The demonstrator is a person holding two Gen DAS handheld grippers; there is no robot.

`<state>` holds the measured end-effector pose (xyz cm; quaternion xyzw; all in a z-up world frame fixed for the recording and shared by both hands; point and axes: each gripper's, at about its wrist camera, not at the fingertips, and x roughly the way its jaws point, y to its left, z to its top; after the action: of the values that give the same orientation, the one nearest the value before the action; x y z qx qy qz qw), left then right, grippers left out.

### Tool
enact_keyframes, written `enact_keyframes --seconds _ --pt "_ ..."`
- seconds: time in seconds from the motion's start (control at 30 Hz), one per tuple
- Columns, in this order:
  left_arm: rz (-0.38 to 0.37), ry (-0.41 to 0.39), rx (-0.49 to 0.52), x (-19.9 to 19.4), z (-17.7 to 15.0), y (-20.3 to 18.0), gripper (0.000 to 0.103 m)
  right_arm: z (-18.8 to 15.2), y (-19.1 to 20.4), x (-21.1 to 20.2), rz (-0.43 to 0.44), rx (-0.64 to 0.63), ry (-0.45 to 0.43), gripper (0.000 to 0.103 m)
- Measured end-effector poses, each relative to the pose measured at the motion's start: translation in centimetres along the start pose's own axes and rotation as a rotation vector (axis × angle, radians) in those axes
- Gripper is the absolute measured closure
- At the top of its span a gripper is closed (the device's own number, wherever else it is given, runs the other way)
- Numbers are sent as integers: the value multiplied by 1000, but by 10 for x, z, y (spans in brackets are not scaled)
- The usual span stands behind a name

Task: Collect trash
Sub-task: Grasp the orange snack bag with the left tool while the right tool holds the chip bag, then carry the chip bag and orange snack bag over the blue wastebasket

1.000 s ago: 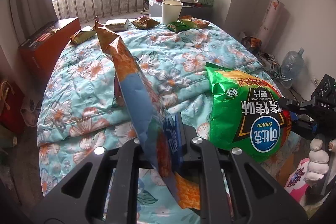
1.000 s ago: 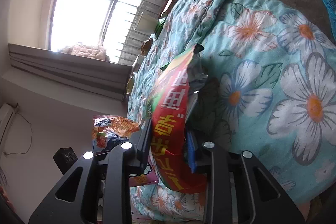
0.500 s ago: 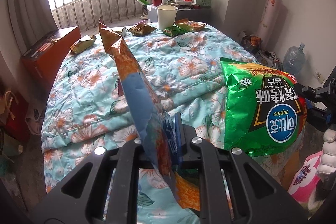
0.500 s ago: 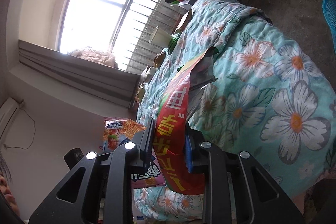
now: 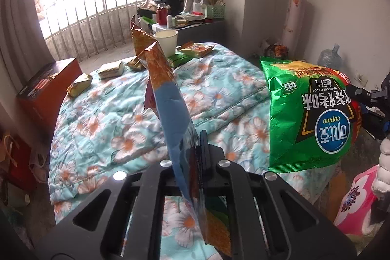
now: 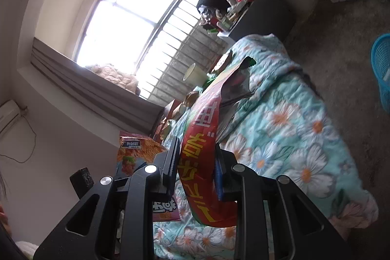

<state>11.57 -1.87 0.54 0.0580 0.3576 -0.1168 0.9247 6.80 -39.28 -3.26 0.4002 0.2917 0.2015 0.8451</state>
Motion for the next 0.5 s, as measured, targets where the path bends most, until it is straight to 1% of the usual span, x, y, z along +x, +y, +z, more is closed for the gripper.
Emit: enact_keyframes --seconds 0.1,0.17,0.23,0.3,0.37,0.43,0.5 --pt "-73 -32 33 0 21 -20 97 25 -1 -38 -66 -37 -97 78" --pt "-135 -56 58 3 36 -37 97 43 -5 -69 -141 -74 -169 78" --pt "-200 -70 86 7 51 -56 97 60 -5 -99 -246 -129 -238 78" --pt "-262 -75 116 13 65 -76 97 78 -9 -129 -380 -193 -300 78" --pt "-313 -72 149 21 78 -97 97 93 -18 -147 -497 -245 -339 78" --pt "-360 -62 175 31 89 -118 97 107 -35 -157 -617 -280 -354 78" --pt "-393 -50 193 42 96 -137 97 117 -58 -155 -709 -309 -348 78"
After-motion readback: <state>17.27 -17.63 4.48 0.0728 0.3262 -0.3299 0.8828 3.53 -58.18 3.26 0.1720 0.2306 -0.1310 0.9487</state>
